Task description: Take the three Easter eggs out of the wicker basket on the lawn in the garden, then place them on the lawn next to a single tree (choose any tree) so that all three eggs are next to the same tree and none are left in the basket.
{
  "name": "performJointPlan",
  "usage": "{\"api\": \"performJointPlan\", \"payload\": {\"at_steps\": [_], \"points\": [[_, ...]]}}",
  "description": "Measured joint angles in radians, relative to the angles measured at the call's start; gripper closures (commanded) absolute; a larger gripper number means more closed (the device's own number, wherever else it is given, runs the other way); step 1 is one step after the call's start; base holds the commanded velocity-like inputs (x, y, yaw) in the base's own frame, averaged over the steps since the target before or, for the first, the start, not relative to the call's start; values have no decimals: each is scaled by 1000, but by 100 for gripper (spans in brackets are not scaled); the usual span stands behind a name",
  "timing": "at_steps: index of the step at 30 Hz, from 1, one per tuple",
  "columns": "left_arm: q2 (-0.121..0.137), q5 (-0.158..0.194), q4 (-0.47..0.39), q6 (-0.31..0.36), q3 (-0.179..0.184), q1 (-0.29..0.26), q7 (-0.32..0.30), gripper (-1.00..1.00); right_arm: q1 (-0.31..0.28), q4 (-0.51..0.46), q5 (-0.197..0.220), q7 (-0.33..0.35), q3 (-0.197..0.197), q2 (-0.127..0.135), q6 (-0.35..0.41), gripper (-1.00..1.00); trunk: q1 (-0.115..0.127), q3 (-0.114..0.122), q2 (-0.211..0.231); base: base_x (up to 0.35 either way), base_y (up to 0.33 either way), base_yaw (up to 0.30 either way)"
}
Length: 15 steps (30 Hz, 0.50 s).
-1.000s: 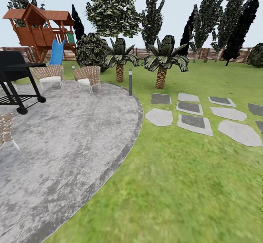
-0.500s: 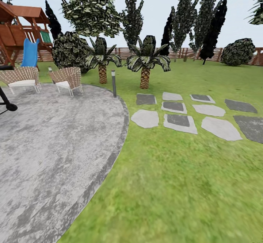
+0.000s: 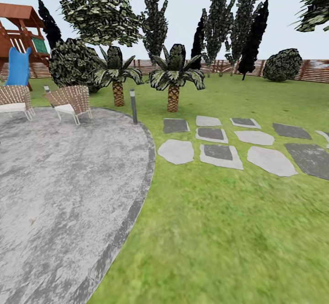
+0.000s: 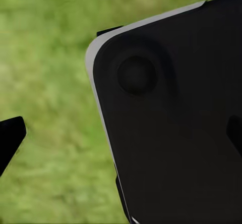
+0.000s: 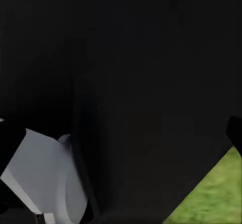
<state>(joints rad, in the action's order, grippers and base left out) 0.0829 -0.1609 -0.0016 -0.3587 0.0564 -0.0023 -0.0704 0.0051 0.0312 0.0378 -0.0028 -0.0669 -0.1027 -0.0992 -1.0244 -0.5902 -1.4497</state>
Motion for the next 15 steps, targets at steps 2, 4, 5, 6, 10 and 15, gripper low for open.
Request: {"api": "performJointPlan", "payload": {"at_steps": [2, 4, 5, 6, 10, 15], "points": [[0, 0, 0, 0, 0, 0, 0, -100, 0, 0, 0, 0, 0, 0, 0, -100, 0, 0, 0, 313, 138, -8], [0, 0, 0, 0, 0, 0, 0, -100, 0, 0, 0, 0, 0, 0, 0, -100, 0, 0, 0, 313, 138, -4], [0, 0, 0, 0, 0, 0, 0, -100, 0, 0, 1, 0, 0, 0, 0, -100, 0, 0, 0, 313, 138, -3], [0, 0, 0, 0, 0, 1, 0, -100, 0, 0, 1, 0, 0, 0, 0, -100, 0, 0, 0, 313, 138, -2], [1, 0, 0, 0, 0, 1, 0, -100, 0, 0, 0, 0, 0, 0, 0, -100, 0, 0, 0, 313, 137, -42], [1, 0, 0, -1, 0, 1, 0, -100, 0, -1, 0, 0, 0, 0, 0, -100, 0, 0, 0, 313, 133, -201]]}}
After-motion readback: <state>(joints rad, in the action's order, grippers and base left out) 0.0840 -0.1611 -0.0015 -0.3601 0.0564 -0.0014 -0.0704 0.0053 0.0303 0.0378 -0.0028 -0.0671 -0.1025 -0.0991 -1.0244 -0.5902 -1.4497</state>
